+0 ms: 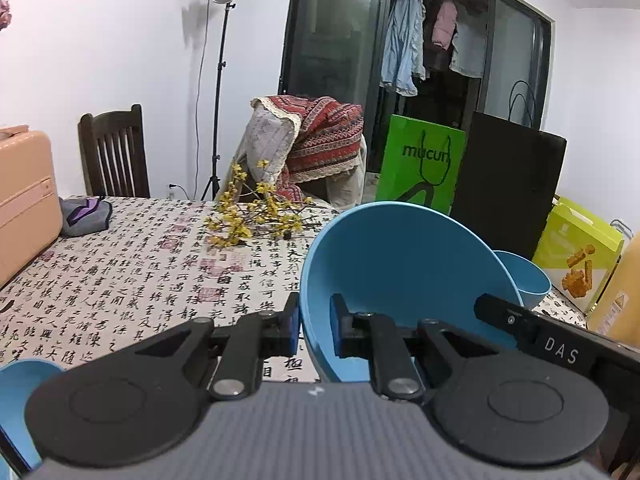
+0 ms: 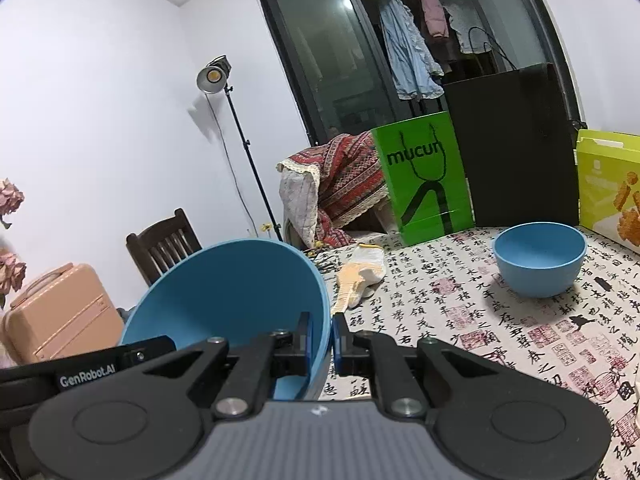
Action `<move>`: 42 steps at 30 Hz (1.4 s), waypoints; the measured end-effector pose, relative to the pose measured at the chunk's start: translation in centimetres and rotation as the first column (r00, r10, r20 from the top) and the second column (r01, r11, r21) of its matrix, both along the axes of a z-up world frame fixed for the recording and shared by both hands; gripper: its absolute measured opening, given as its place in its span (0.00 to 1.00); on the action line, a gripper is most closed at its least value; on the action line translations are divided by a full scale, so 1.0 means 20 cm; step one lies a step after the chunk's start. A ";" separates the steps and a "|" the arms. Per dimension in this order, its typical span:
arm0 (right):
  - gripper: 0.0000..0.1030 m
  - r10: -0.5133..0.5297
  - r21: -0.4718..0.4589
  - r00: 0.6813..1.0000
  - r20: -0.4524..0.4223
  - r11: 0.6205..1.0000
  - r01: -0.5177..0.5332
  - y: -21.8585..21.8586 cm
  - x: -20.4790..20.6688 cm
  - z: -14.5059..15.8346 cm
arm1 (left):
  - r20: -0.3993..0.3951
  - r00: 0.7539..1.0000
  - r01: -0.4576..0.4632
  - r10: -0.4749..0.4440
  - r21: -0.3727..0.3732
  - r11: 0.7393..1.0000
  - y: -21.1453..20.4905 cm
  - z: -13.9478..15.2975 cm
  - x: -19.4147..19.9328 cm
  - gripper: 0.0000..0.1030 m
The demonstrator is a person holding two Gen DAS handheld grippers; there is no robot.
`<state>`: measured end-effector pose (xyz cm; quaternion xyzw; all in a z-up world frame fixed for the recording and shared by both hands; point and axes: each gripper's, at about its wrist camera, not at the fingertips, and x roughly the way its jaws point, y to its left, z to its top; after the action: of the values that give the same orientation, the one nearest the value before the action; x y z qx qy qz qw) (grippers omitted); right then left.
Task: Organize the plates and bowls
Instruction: 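Carry the held blue bowl with both grippers toward the lilac vase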
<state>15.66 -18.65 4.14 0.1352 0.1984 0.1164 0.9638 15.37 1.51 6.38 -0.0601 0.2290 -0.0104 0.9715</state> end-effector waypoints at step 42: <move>0.10 0.182 0.004 0.983 -0.001 0.983 -0.182 0.39 -0.02 0.01 | 0.009 0.983 -0.183 0.183 -0.016 0.983 0.36 0.02 -0.19 0.14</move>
<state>15.22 -10.75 4.41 0.1186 0.2104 0.2046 0.9486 11.50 8.73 6.74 -0.0881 0.2174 0.0769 0.9691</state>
